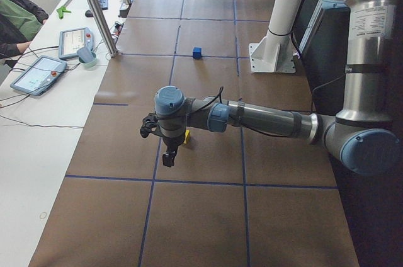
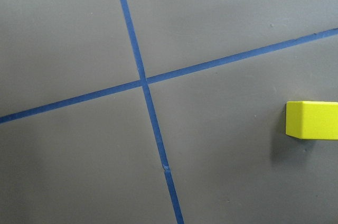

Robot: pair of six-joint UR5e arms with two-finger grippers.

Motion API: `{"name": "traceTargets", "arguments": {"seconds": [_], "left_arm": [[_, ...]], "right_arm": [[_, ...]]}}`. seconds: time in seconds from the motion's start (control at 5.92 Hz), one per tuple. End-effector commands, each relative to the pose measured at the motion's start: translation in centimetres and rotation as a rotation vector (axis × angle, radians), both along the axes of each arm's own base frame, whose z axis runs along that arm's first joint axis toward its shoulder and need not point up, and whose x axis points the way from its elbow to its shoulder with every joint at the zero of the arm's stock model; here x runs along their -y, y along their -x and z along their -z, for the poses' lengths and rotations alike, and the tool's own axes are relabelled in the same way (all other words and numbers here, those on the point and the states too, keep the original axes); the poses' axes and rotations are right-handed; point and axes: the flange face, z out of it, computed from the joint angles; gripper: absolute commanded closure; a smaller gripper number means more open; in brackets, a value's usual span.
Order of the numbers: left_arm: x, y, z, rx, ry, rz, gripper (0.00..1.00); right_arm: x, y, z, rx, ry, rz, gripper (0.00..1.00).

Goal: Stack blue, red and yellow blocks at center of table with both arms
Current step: 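Reach the left gripper to the red block and grasp it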

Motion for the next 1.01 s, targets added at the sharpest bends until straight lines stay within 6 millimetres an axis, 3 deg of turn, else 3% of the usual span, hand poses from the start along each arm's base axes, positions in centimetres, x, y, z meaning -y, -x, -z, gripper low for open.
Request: {"name": "traceTargets", "arguments": {"seconds": [0.0,0.17,0.51,0.85], "left_arm": [[-0.1,-1.7,1.0,-0.019,-0.024,-0.035,0.00],[-0.3,-2.6,1.9,-0.073,0.004,-0.025,0.00],[-5.0,-11.3,7.8,-0.122,0.120,0.088,0.00],[-9.9,-21.5,9.2,-0.118,0.212,0.277,0.00]], "right_arm": [[-8.0,-5.9,-6.2,-0.020,0.101,-0.059,0.01],[-8.2,-6.2,-6.5,-0.017,0.081,-0.034,0.00],[-8.2,-6.1,-6.6,-0.011,0.093,-0.042,0.00],[-8.1,-6.1,-6.7,-0.011,0.096,-0.045,0.00]]}}
